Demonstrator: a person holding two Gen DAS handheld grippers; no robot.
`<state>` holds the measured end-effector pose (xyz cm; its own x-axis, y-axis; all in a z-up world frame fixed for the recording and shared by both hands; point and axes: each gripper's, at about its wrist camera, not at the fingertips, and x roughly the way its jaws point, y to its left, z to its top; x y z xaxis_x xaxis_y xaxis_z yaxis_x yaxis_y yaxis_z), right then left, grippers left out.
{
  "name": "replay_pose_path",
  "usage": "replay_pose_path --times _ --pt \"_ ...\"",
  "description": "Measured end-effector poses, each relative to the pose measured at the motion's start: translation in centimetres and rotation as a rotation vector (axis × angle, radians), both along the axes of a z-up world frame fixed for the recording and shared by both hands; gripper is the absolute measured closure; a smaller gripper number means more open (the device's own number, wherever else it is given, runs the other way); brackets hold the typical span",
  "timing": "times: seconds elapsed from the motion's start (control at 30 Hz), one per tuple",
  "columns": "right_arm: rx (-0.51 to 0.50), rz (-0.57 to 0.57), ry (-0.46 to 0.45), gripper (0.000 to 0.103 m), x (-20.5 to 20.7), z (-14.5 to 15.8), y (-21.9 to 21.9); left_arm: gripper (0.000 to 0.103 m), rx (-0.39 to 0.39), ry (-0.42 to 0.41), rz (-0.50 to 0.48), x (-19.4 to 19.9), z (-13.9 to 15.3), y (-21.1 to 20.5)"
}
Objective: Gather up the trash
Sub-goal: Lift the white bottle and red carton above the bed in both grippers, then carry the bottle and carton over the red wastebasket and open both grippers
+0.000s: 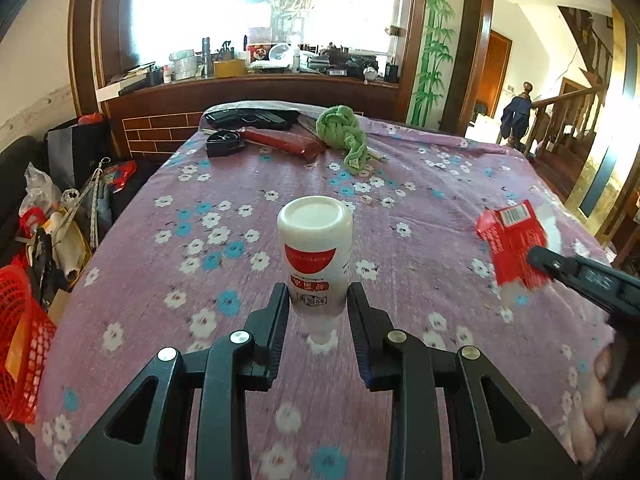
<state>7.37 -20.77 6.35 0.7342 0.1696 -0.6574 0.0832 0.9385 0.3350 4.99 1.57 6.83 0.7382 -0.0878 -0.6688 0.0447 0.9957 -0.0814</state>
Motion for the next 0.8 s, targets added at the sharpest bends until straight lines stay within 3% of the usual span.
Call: replay_pose_path --times 0.27,0.8 --pt "-0.049 -0.001 -0.020 0.099 -1.2 1.6 1.3 0.074 -0.006 -0.042 -0.014 -5.0 1.7 2.5" --pt "-0.012 0.222 -0.048 0.099 -9.7 2.8 9.5 0.074 -0.024 -0.064 0.056 -11.1 1.9 8.3"
